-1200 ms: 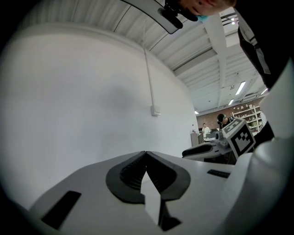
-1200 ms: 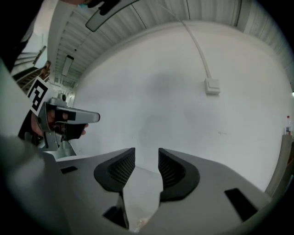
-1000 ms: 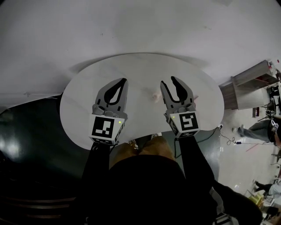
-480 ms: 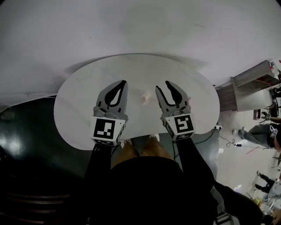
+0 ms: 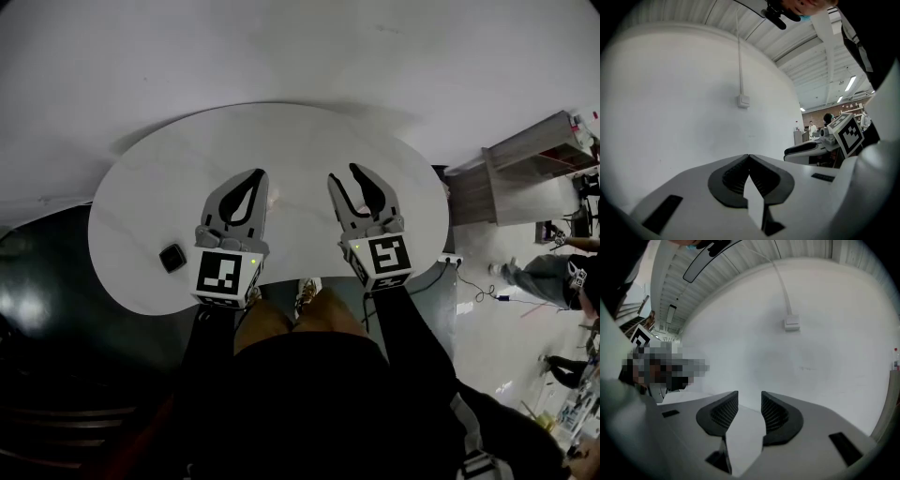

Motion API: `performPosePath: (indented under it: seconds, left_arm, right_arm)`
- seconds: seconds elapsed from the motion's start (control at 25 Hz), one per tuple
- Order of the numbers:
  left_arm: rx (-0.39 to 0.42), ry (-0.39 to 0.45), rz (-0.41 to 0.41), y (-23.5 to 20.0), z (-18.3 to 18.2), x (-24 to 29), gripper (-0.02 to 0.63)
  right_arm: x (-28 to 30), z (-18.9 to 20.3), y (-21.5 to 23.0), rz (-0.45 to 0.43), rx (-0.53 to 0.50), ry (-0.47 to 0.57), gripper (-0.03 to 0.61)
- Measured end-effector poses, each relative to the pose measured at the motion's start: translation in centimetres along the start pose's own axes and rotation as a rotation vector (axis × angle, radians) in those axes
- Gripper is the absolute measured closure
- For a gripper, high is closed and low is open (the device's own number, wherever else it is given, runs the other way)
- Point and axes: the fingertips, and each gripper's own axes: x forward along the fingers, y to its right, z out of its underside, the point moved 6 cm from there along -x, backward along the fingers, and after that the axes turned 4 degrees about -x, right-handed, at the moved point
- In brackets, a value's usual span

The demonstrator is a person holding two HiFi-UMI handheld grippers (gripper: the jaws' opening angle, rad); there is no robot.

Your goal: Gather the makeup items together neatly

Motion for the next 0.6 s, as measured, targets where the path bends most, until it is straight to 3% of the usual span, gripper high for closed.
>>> performPosePath:
  seconds: [0.36, 0.6]
  left_arm:
    - [0.008, -0.006, -0.008, 3.0, 1.0, 2.1, 0.597]
    - [0.011, -0.009, 0.000, 3.9, 1.3, 2.8, 0.597]
  right_arm:
    - [-0.3, 1.6, 2.9, -0.055, 0.026, -0.020, 0.413]
    - [1.3, 6.6, 4.2, -0.309, -0.147, -0.230, 0.416]
